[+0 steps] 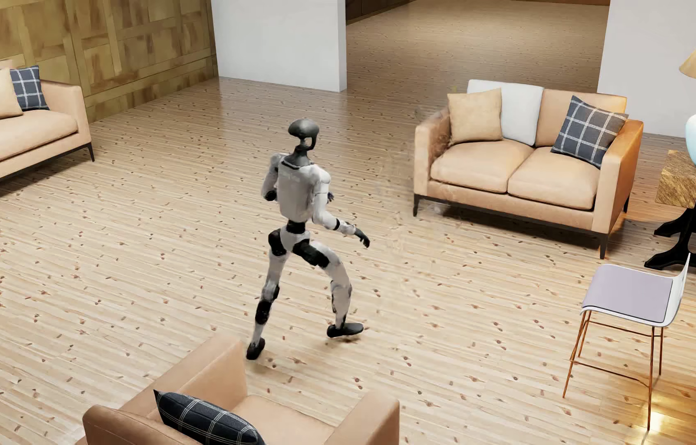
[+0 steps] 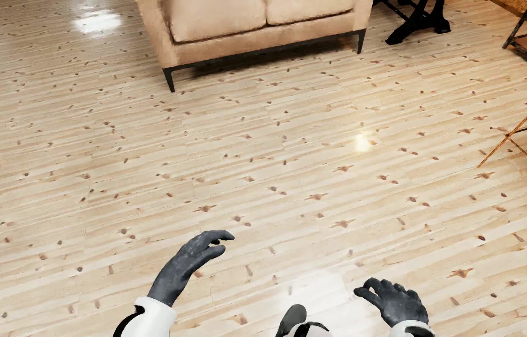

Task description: Walk towards the stool

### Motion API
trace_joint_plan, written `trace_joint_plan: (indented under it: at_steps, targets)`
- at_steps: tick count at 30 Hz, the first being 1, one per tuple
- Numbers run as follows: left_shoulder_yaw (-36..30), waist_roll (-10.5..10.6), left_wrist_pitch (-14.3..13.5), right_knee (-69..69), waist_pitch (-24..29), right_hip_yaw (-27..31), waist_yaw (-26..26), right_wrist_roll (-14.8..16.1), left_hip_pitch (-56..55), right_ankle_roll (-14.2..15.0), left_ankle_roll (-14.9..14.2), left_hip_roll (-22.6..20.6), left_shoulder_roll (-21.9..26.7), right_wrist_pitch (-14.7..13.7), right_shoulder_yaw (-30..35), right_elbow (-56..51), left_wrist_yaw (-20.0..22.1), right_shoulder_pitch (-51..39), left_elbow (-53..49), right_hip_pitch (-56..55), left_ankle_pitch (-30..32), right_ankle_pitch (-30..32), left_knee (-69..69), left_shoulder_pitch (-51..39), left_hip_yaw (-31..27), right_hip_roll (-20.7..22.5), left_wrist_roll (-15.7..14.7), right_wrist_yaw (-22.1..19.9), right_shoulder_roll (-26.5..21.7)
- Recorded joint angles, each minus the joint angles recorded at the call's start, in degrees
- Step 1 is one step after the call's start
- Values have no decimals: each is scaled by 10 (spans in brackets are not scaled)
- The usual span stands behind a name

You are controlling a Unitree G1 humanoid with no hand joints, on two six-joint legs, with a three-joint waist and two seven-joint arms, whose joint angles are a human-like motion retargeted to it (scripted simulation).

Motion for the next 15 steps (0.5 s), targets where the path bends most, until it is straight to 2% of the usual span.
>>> trace_joint_plan:
  at_steps: [1,2,3,4,5,6,7,8,9,10,11,12,13,15]
  targets:
    - [1,-2,5,-27,-2,-30,-7,13,18,-109,0,14,6,0,-37,-16,7,27,12,31,15,22,32,-4,3,22,30,-2,20]
    - [9,0,6,-15,-1,-19,-13,29,10,-119,-8,53,9,-3,-70,-28,12,55,21,54,67,0,124,2,-23,39,63,-7,45]
    - [19,5,17,9,3,-5,-15,35,-25,-120,44,96,5,-3,-92,-31,19,69,31,73,136,-30,247,8,-76,60,97,-9,69]
    - [37,13,28,34,9,9,-13,23,-72,-120,111,137,-13,-3,-105,-24,26,71,42,88,184,-58,363,23,-103,80,126,-8,82]
    - [57,22,33,47,14,28,-7,-9,-120,-120,92,153,-39,-7,-111,-11,32,61,53,100,189,-76,446,44,-131,102,146,-1,90]
    - [77,27,33,42,18,55,3,-46,-178,-119,72,129,-65,-15,-106,0,34,45,63,116,166,-83,497,62,-176,126,151,8,93]
    - [97,29,30,23,19,91,10,-69,-227,-113,38,106,-81,-31,-96,9,33,29,66,137,155,-83,515,83,-205,149,141,15,95]
    - [116,30,30,1,19,130,16,-70,-260,-105,10,106,-90,-42,-75,17,27,8,70,159,127,-81,501,101,-207,171,123,23,101]
    - [133,31,32,-17,18,170,22,-53,-284,-95,10,117,-93,-50,-53,24,18,-12,75,181,100,-82,463,117,-198,188,105,29,109]
    - [149,33,36,-27,17,208,28,-30,-304,-85,22,128,-89,-57,-30,30,10,-27,82,200,78,-89,406,128,-189,201,97,36,117]
    - [160,35,48,-31,16,245,34,-9,-321,-75,29,133,-84,-61,-5,48,4,-48,78,216,62,-100,335,137,-192,212,101,38,127]
    - [173,37,58,-30,16,285,39,7,-337,-64,28,124,-79,-62,16,61,4,-65,79,229,64,-112,260,143,-228,222,108,41,134]
    - [187,40,66,-31,15,324,43,17,-347,-53,21,107,-77,-58,32,72,8,-79,85,241,95,-123,183,147,-286,230,111,38,140]
    - [212,46,80,-33,12,396,46,28,-330,-30,6,66,-81,-39,53,94,16,-88,113,263,178,-140,25,145,-434,237,105,22,144]
